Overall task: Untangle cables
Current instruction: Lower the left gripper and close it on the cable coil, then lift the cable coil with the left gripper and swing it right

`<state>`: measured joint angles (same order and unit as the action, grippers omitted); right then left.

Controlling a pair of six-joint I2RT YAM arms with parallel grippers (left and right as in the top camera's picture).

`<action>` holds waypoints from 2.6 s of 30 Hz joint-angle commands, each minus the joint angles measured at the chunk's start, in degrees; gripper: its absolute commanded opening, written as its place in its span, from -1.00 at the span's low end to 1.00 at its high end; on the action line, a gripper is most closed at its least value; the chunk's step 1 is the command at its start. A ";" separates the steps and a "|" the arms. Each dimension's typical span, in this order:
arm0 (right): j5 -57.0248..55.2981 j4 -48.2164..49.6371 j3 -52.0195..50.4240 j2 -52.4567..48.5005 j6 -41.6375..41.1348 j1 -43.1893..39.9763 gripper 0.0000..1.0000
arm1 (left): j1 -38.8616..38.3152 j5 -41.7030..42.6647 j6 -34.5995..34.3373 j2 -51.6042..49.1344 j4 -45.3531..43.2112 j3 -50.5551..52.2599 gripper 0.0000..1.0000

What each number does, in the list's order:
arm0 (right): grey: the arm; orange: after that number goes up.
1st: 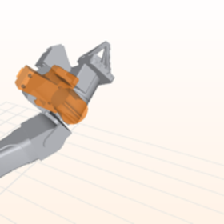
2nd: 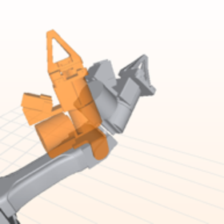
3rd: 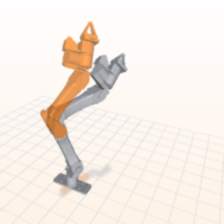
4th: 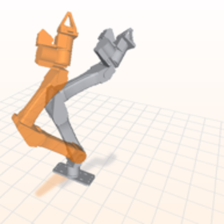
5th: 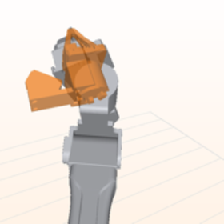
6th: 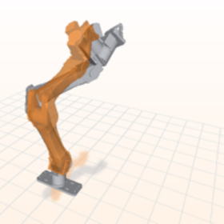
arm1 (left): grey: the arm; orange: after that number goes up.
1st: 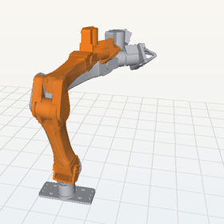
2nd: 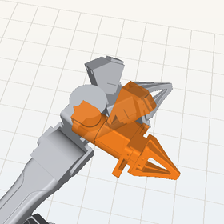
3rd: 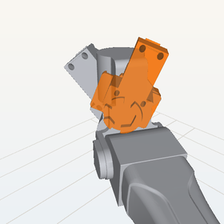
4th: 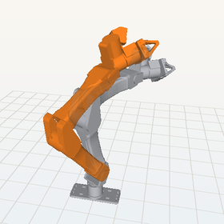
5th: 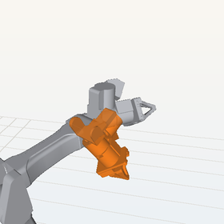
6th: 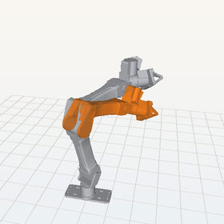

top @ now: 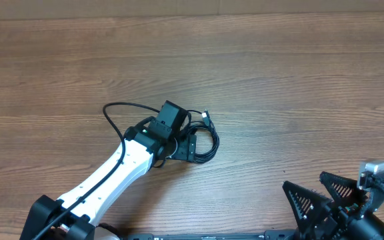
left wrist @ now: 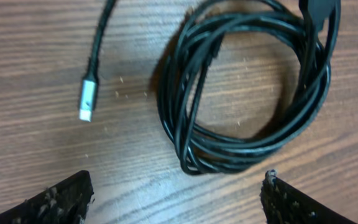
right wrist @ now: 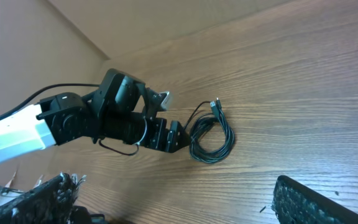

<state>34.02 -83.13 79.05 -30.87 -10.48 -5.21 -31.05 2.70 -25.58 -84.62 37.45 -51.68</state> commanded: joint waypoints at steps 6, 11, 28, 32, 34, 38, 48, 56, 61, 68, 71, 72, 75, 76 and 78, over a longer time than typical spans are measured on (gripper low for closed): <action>2.75 0.70 -0.35 -0.39 0.22 -0.22 1.00 | -2.51 -3.15 -0.57 -4.55 -2.67 0.55 0.65; 2.75 0.66 -0.35 -0.39 0.22 -0.22 1.00 | -4.66 -3.13 -0.63 -9.03 -4.42 0.55 0.43; 1.25 0.76 -0.35 -0.39 1.95 -0.22 1.00 | -5.64 -3.21 -2.60 -12.20 0.39 -5.11 -0.92; -1.03 0.68 -0.35 -0.39 1.95 -0.22 1.00 | -5.64 -3.34 -0.94 -11.17 5.22 -10.54 -0.92; -2.32 0.63 -0.35 -0.39 1.97 -0.22 1.00 | -5.62 -3.34 -0.96 -10.73 7.50 -13.73 -0.92; -5.60 -0.63 -0.39 -0.39 1.95 -0.22 1.00 | -5.62 -3.39 0.00 -10.08 11.06 -19.76 -0.92; -5.46 -2.89 -8.37 -0.39 1.95 -0.22 1.00 | -5.62 -6.34 1.14 -10.01 18.91 -29.86 -0.92; 0.92 -2.27 -18.01 -0.39 1.97 -0.22 1.00 | -5.62 -6.34 1.14 -9.64 21.22 -33.79 -0.92; 1.70 -2.05 -22.49 -0.39 3.45 -0.22 0.99 | -5.62 -6.71 0.76 -9.57 22.51 -34.32 -0.92; 5.07 -1.84 -24.11 -0.39 9.68 -0.22 1.00 | -5.33 -7.17 -0.17 -8.79 23.39 -36.26 -0.92; 5.09 -1.81 -24.30 -0.39 14.25 -0.22 1.00 | -5.25 -7.17 -0.17 -8.24 25.24 -39.17 -0.92; 5.14 -1.77 -24.35 -0.39 15.17 -0.22 1.00 | -5.25 -7.17 -0.15 -8.04 25.97 -40.26 -0.92; 5.14 -0.72 -24.35 -0.39 15.30 -0.22 1.00 | -5.27 -7.13 -0.15 -7.85 28.74 -43.47 -0.92; 5.16 -0.17 -24.35 -0.39 15.30 -0.22 1.00 | -5.27 -7.13 -0.17 -7.85 29.88 -44.59 -0.92; 5.60 1.53 -24.35 -0.39 15.30 -0.22 0.99 | -5.27 -7.10 -0.15 -7.85 32.11 -46.86 -0.92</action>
<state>38.35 -83.18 54.94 -31.14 2.59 -5.23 -36.40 -3.73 -25.36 -94.45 67.75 -94.06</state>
